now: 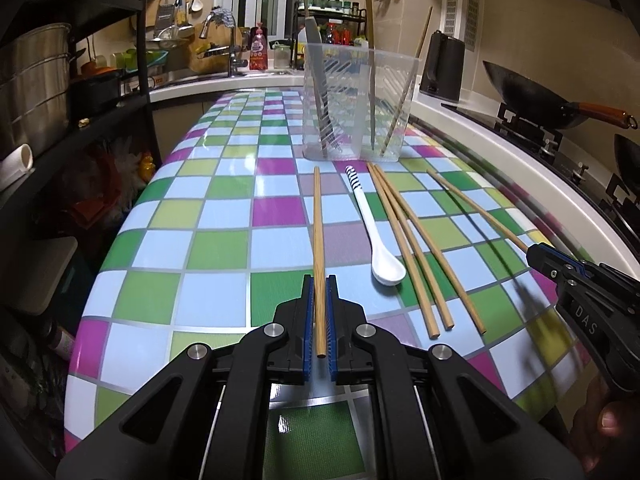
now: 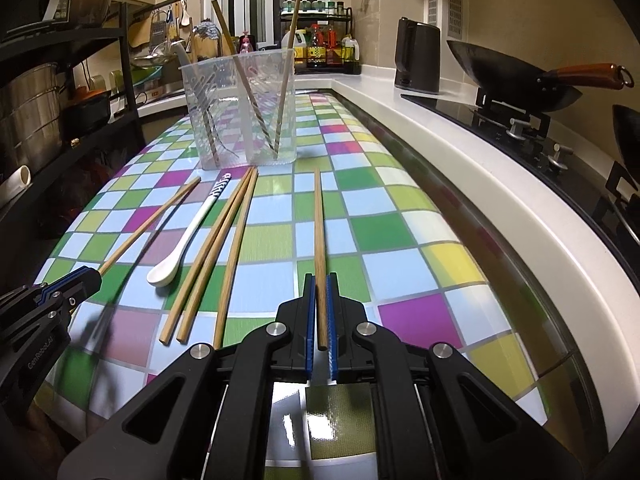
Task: Organize utensils
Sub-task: 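Lift both held chopsticks and carry them over the clear container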
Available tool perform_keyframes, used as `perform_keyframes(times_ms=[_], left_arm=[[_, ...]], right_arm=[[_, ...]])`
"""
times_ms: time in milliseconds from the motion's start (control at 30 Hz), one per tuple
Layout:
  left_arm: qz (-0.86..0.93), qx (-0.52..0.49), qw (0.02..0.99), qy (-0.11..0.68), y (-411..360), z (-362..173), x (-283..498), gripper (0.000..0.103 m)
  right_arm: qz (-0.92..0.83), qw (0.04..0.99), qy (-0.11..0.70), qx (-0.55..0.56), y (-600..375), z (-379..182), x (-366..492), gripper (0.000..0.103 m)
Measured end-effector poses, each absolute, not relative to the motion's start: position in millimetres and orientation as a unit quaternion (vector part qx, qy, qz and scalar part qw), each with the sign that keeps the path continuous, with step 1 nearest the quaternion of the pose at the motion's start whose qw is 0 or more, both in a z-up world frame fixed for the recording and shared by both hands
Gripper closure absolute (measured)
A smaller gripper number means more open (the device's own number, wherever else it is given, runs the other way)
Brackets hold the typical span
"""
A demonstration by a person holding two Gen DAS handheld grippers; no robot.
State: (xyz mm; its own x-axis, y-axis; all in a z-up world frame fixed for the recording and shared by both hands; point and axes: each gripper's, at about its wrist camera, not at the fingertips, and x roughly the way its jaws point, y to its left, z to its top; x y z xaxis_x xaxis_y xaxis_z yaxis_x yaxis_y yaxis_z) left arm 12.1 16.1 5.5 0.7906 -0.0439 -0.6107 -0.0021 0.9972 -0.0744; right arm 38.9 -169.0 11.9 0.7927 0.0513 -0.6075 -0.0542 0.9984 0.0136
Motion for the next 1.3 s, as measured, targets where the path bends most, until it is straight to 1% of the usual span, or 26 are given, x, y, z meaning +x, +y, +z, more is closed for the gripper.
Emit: perform_keyframes(times_ms=[233, 633, 900, 1200, 1300], left_arm=[[-0.016, -0.035, 0.953, 0.301, 15.3, 16.6, 9.3, 0.097], [-0.021, -0.013, 0.97, 0.242, 8.0, 40.9, -3.4, 0.097], [-0.017, -0.01, 0.976, 0.218, 9.4, 54.6, -6.7, 0.097], [-0.012, -0.02, 0.981, 0.191, 22.7, 93.3, 5.4, 0.097], [-0.02, -0.022, 0.98, 0.197, 26.7, 105.7, 15.5, 0.097]], right_arm=[[0.021, 0.953, 0.303, -0.01, -171.3, 29.1, 38.3, 0.098], [0.021, 0.963, 0.267, -0.022, -171.9, 56.4, 32.7, 0.098], [0.028, 0.972, 0.23, -0.04, -166.9, 83.1, 27.4, 0.098], [0.044, 0.978, 0.196, -0.052, -158.5, 120.9, 26.1, 0.098], [0.052, 0.979, 0.191, -0.045, -157.9, 132.9, 29.1, 0.098]])
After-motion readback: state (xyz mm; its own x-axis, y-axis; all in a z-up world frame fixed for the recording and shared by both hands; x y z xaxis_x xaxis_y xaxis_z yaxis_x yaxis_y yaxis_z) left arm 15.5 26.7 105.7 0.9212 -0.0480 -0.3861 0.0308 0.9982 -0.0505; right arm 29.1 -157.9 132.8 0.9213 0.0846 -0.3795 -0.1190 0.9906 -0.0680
